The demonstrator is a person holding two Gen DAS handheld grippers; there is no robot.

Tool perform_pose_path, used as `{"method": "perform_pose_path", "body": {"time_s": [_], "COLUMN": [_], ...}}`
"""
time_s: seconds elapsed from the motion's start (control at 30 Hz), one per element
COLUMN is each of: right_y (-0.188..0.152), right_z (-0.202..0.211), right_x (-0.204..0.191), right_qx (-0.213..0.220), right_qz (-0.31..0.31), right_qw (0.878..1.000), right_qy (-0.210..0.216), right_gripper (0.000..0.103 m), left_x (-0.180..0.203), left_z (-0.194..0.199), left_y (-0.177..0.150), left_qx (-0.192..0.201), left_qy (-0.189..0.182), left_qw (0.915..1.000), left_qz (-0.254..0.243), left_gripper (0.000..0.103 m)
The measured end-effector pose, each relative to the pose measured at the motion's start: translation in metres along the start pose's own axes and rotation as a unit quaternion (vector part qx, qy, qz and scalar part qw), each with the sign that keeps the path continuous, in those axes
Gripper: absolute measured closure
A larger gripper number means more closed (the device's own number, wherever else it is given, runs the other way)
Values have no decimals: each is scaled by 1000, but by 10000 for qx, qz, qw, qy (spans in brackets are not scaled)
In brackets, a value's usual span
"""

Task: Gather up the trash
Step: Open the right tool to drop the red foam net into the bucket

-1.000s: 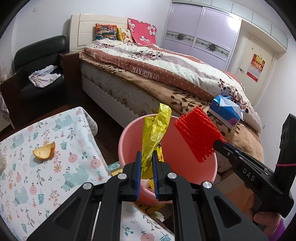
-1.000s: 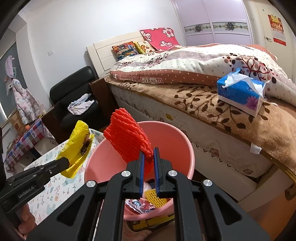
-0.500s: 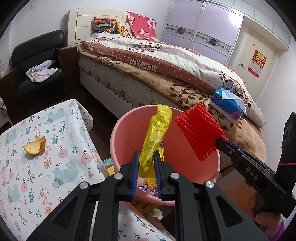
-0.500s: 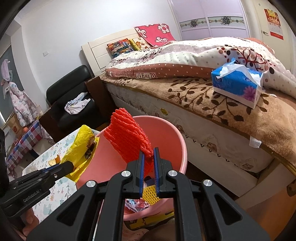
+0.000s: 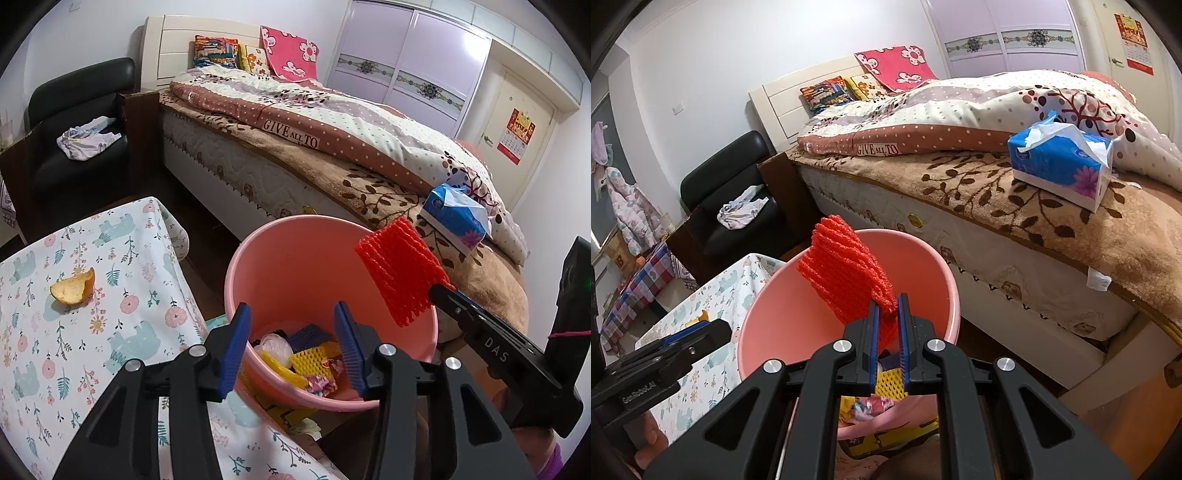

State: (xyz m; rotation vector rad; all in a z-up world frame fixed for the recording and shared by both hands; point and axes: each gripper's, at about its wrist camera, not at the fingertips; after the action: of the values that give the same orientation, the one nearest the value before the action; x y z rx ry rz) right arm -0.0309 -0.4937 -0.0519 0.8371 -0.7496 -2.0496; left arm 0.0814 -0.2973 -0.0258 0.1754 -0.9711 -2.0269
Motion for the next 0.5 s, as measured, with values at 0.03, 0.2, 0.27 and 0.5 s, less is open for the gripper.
{"method": "perform_pose_path", "body": {"time_s": [0.03, 0.2, 0.27, 0.5], "right_y": [0, -1, -1, -1], "right_z": [-1, 0, 0, 7], "right_x": [0, 1, -1, -11], "right_qx": [-15, -9, -6, 39], "right_qz": [-21, -100, -78, 53], "right_qw": [10000, 9999, 10000, 9999], "right_qy": [-5, 22, 40, 118], "right_gripper": [89, 70, 69, 69], "left_x": [0, -2, -4, -7], "left_z": [0, 4, 5, 13], "left_y": [0, -1, -1, -2], "left_qx": [3, 27, 39, 100], "left_qy": [-3, 1, -2, 10], "left_qw": [10000, 10000, 10000, 9999], "left_qz": [3, 19, 41, 88], "left_gripper": [55, 53, 53, 51]}}
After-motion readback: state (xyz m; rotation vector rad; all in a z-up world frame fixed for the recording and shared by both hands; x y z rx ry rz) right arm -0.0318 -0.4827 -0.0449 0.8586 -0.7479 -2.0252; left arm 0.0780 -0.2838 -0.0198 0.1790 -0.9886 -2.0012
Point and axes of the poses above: each gripper's, at about its wrist camera, not at the fingertips, and z roughly against the way its jaws point, x to its right, y to its top
